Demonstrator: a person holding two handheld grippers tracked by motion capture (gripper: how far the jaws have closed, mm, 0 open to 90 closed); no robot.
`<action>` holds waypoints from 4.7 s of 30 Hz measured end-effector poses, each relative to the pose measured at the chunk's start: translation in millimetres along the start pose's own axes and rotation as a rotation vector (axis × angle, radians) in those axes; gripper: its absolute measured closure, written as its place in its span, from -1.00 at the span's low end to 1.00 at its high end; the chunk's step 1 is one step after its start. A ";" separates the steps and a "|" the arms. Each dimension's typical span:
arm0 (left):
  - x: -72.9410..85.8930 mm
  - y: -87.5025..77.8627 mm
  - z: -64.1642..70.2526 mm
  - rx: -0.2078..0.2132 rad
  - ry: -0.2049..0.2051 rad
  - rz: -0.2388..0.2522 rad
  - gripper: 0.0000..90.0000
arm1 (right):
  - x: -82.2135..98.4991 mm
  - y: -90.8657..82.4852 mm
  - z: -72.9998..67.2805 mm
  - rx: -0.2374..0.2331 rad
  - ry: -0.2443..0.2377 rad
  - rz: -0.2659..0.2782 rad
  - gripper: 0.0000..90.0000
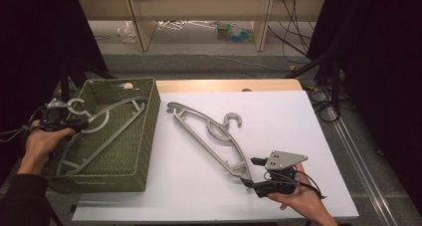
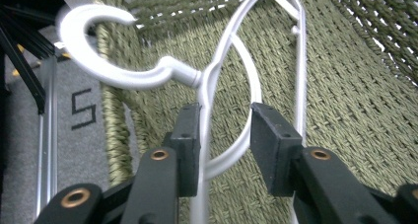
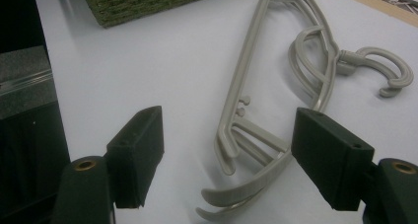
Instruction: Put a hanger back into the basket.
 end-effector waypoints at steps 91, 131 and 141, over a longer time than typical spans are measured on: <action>45.7 -5.0 304.3 0.512 0.231 0.383 -0.56 | -8.1 134.9 76.2 0.160 0.138 -0.287 0.33; 48.5 -0.6 303.5 0.536 0.211 0.354 -0.55 | -30.7 110.1 97.3 0.235 0.276 -0.126 0.82; 48.5 -0.9 301.7 0.534 0.212 0.354 -0.55 | -42.2 98.3 94.8 0.181 0.212 -0.082 0.82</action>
Point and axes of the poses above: each handheld gripper's, and its own axes: y roughly forward along the jaws, x roughly out of its underside, z roughly to its right, the point moved 5 cm from there along y, roughly forward along the jaws, and after that the axes turned 7 degrees about x, right-handed, at the moved point
